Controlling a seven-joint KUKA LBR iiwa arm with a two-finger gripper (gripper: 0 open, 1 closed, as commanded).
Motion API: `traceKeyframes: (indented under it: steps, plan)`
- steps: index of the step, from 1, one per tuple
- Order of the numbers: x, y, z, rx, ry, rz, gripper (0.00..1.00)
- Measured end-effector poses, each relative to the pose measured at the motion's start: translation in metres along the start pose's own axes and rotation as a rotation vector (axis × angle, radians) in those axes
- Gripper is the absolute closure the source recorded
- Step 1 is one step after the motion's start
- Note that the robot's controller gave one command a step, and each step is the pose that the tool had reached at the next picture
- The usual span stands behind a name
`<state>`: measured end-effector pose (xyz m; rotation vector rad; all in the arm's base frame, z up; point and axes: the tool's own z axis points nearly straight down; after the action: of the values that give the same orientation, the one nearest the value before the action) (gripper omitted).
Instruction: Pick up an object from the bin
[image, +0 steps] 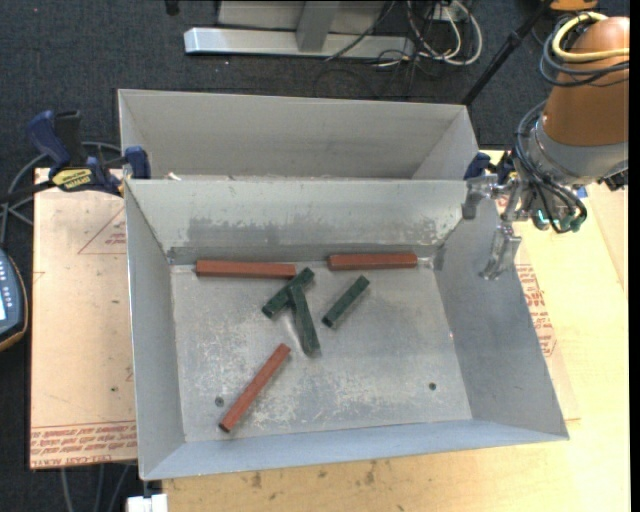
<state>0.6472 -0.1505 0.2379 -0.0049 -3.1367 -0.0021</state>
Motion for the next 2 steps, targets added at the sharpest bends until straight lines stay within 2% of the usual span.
traceKeyframes:
  steps: [1, 2]
  plan:
    - [0.02, 0.1, 0.169, 0.0, -0.009, -0.363, 0.0]
    - [0.008, 0.14, 0.136, 0.001, -0.012, -0.386, 0.0]
